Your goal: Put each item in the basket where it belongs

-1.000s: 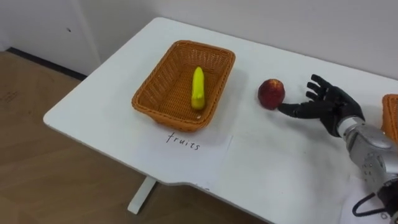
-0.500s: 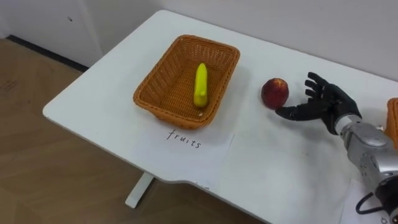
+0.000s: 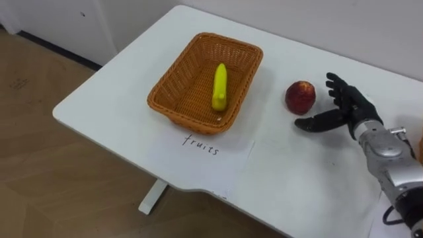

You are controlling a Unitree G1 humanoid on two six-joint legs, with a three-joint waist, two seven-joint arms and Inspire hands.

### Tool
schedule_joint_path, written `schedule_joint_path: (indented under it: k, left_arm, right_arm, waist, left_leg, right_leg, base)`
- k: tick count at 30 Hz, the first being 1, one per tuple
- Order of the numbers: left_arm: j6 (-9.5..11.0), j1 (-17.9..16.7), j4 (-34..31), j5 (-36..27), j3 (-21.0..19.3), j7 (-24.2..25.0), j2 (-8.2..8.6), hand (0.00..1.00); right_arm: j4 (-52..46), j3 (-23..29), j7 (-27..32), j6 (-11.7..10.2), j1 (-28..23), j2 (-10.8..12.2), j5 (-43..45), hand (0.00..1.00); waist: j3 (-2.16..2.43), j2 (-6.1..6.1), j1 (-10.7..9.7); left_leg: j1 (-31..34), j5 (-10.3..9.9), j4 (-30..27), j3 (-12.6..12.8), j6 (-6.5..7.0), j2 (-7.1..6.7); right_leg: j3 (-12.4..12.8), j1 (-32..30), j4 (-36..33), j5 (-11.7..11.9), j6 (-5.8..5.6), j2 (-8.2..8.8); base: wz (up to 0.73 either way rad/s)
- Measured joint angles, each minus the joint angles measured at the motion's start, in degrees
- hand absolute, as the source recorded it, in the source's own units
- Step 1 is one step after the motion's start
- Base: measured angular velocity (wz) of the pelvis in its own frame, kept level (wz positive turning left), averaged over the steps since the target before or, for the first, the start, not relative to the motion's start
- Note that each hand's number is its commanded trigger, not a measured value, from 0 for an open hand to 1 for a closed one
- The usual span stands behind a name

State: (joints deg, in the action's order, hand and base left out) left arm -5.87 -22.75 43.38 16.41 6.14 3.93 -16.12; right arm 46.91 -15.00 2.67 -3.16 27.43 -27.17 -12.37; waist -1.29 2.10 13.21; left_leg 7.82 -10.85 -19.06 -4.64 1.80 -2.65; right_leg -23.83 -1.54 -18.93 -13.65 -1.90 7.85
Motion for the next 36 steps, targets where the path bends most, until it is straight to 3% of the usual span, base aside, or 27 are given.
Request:
schedule_joint_path:
  k: [7, 11, 21, 26, 36]
  left_arm:
    - [0.1, 1.3, 0.5, 0.0, 1.0, -1.0, -0.20, 0.00]
    - [0.0, 1.4, 0.5, 0.0, 1.0, -1.3, -0.20, 0.00]
    - [0.0, 5.3, 1.1, 0.0, 4.0, -3.3, -0.57, 0.00]
    - [0.1, 7.8, 3.2, -0.1, 4.3, -3.3, -0.56, 0.00]
    - [0.3, 9.1, 5.1, -1.2, 4.8, -3.2, -0.53, 0.00]
  right_arm:
    - [3.3, 0.0, 3.6, 0.0, 2.3, 0.1, 2.0, 0.00]
    - [4.0, 0.0, 4.6, 0.1, 3.7, 0.1, 2.7, 0.00]
    - [6.2, -1.8, 7.3, 0.2, 8.0, 0.1, 2.8, 0.00]
    - [7.1, -1.8, 8.7, 0.2, 9.2, 0.1, 4.0, 0.00]
    - [8.6, -1.8, 10.0, 0.1, 11.3, 0.0, 4.0, 0.00]
  waist:
    - [-0.15, -0.60, 1.4]
    - [-0.17, -0.57, 1.7]
    - [-0.46, -0.42, 1.5]
    - [-1.07, 0.26, 2.5]
    - [-1.35, -0.04, 3.5]
  left_leg:
    - [1.6, 0.0, -0.4, -0.1, 0.00, 0.02]
    - [2.8, 0.1, -0.8, 0.0, -0.10, -0.02]
    - [6.6, 0.7, -1.6, -0.1, -0.36, 0.15]
    - [7.6, 0.7, -2.2, 0.2, -0.43, 0.17]
    - [9.9, 0.7, -3.6, 0.2, -0.43, 0.39]
  right_leg:
    - [0.0, -1.2, -0.7, 0.0, 0.08, 0.01]
    - [0.0, -2.6, -1.1, 0.2, 0.34, 0.02]
    - [0.3, -6.3, -1.9, 0.4, 0.96, -0.20]
    - [1.3, -7.8, -2.8, 0.4, 1.08, -0.22]
    - [1.4, -9.8, -3.1, 0.6, 1.40, -0.38]
  base:
    - [0.00]
    - [-0.01]
    - [0.00]
    - [-0.06]
    - [0.00]
